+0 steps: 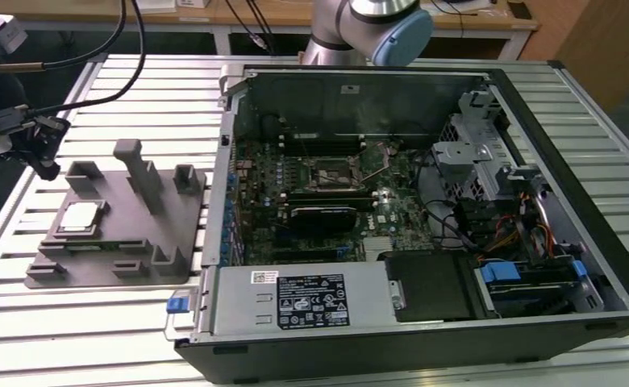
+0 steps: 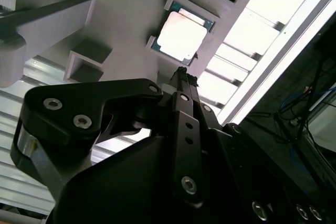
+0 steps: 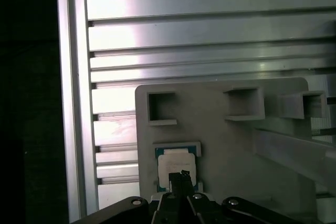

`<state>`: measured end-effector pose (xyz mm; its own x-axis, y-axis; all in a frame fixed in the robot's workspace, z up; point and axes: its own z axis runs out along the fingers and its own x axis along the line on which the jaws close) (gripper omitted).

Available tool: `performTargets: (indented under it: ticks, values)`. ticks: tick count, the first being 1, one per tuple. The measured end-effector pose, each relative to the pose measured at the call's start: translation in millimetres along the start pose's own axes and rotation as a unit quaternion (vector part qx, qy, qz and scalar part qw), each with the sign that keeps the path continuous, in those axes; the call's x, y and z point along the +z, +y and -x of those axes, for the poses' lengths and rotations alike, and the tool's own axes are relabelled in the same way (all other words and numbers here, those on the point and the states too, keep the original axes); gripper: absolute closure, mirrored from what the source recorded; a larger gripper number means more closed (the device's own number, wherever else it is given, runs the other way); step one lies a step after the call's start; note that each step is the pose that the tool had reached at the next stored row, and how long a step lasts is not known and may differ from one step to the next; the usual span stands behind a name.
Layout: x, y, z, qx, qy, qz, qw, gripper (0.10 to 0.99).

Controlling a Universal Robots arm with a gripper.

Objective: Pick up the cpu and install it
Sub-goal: 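Pick up the cpu and move it towards the insertion slot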

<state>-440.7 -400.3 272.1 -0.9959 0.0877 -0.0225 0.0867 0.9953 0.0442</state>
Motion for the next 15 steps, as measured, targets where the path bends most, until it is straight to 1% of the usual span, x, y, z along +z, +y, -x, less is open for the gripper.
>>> performTargets:
  ticks: [15]
  values:
    - [12.0, -2.3, 0.1, 0.000, 0.0014, -0.0003, 1.0000, 0.980]
